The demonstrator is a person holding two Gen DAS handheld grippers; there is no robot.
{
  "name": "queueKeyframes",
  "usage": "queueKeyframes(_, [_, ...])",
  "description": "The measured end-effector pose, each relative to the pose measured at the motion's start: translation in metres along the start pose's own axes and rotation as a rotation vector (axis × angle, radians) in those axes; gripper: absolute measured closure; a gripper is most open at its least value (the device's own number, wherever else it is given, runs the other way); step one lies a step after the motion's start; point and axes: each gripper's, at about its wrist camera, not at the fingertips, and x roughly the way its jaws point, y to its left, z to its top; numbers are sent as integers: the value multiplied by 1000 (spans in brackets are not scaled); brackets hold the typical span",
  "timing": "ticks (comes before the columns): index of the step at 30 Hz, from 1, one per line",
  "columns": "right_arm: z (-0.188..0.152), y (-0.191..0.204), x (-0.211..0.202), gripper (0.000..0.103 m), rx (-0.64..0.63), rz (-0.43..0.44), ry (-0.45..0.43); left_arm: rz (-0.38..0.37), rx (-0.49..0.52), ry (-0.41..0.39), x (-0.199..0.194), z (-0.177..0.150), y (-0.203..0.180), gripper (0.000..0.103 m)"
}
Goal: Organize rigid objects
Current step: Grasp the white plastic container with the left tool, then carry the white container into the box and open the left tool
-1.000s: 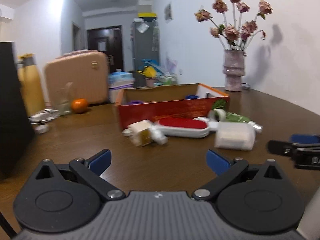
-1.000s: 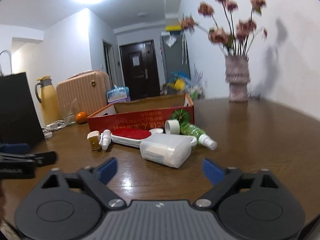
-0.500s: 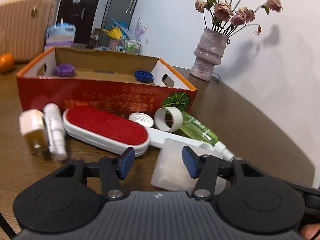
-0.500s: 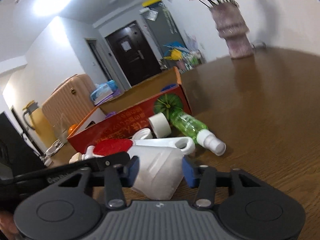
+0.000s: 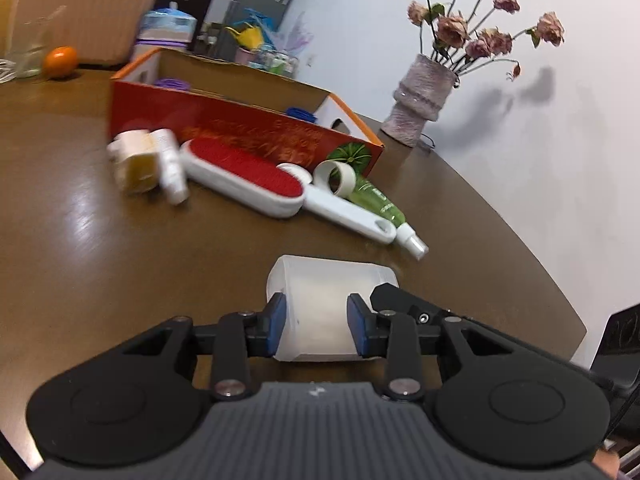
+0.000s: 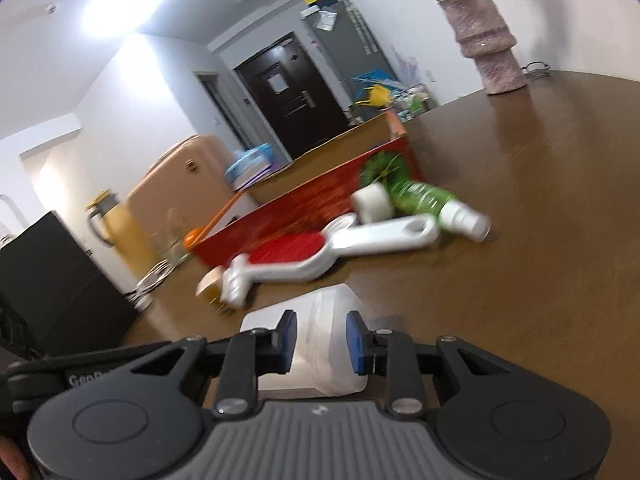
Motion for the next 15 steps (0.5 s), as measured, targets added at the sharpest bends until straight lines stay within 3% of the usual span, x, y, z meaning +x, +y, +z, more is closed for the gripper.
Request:
queueKeyframes(7, [-21,38,-36,77,-45,6,-47,-4,68,-117,-60,-23,-4,69])
queueKeyframes(15, [-14,70,-46,78,-98,3,-83,1,54,-203,-82,-17,1,70])
